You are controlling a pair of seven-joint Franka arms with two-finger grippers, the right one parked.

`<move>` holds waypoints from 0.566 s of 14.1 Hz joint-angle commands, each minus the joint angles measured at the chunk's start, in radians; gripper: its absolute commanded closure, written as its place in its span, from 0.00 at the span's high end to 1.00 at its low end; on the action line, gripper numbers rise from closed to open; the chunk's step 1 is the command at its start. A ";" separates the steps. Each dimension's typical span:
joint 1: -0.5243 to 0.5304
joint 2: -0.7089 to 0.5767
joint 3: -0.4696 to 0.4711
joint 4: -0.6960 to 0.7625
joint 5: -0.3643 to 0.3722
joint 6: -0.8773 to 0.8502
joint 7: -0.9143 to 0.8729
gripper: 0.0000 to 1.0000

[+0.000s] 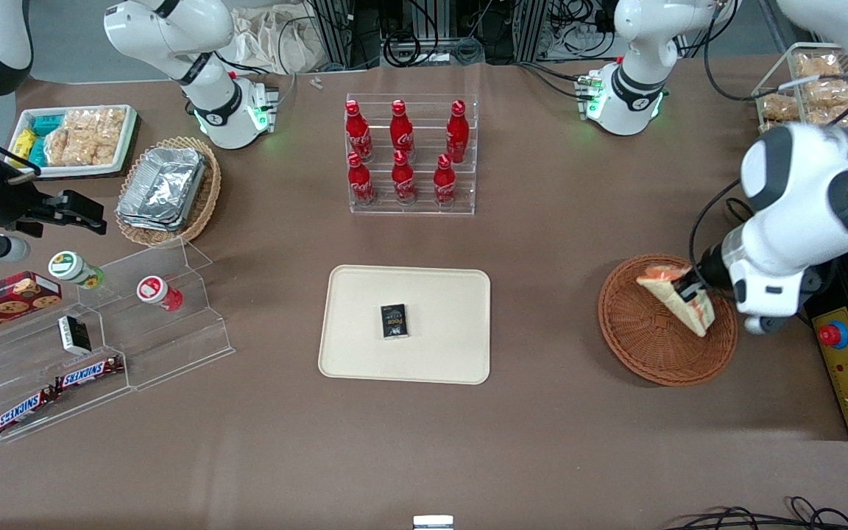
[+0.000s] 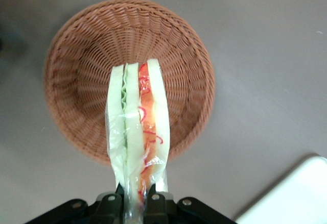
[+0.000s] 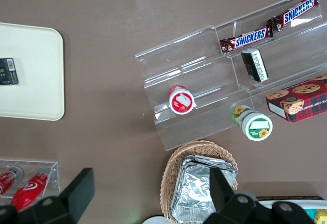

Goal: Place sandwich from basket to tray
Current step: 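Lift the sandwich up out of the basket with the left gripper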

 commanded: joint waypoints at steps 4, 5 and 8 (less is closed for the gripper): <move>-0.009 0.031 -0.096 0.200 -0.027 -0.163 0.011 0.01; -0.009 0.045 -0.127 0.206 -0.026 -0.140 0.043 0.01; -0.022 0.122 -0.245 0.244 -0.012 -0.054 0.072 0.01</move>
